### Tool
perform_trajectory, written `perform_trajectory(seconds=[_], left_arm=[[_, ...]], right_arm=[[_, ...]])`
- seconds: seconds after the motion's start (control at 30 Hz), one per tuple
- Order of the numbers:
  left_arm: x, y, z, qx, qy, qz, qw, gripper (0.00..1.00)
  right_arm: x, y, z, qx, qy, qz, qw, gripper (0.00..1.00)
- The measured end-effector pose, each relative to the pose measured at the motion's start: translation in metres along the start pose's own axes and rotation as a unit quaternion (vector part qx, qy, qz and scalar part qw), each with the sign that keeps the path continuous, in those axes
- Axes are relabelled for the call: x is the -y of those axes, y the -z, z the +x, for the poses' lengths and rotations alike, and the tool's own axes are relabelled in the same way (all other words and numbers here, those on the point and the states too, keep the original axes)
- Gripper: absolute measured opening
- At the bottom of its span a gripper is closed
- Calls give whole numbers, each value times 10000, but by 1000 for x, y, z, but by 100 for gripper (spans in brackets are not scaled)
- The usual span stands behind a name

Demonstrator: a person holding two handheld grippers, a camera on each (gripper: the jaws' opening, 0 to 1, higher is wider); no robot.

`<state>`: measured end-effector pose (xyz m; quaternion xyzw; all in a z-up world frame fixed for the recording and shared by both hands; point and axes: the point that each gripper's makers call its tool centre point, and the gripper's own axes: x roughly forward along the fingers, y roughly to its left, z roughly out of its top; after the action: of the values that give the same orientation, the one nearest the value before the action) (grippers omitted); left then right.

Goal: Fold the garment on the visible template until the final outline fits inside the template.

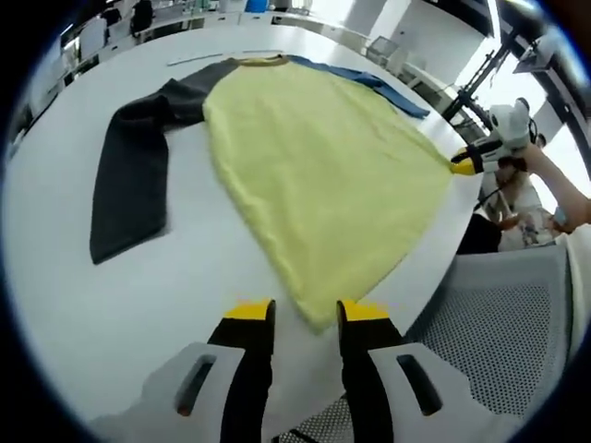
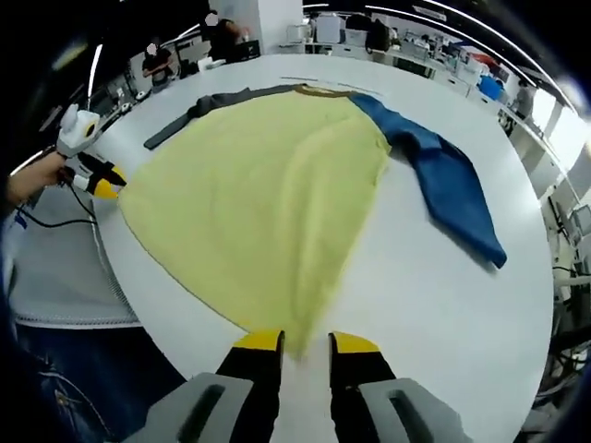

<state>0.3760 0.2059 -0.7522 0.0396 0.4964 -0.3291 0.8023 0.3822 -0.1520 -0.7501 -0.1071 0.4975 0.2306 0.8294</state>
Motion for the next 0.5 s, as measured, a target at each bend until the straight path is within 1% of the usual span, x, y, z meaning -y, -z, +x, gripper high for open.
perform_trajectory(seconds=[0.07,0.1,0.13,0.23,0.3,0.33,0.43,0.5], left_arm=[[1,-5,-2,157,-26,136,9998,33],[1,-6,-2,189,-31,171,9997,37],[2,-10,-4,276,-47,280,9992,40],[0,-17,-5,459,-134,342,9983,53],[-2,-23,-6,635,-247,371,9970,63],[-1,-25,-7,678,-247,419,9965,66],[-1,-30,-8,779,-298,493,9953,73],[1,-32,-8,823,-302,545,9947,77]], right_arm=[[3,-2,-1,53,11,129,9999,32],[3,-3,-2,62,11,151,9999,35],[6,-7,-3,146,19,276,9995,36],[10,-16,-6,361,22,548,9978,42],[15,-22,-7,529,30,744,9958,48],[18,-25,-8,597,54,843,9946,50],[27,-31,-10,797,122,1177,9898,56],[35,-33,-11,870,162,1294,9876,58]])
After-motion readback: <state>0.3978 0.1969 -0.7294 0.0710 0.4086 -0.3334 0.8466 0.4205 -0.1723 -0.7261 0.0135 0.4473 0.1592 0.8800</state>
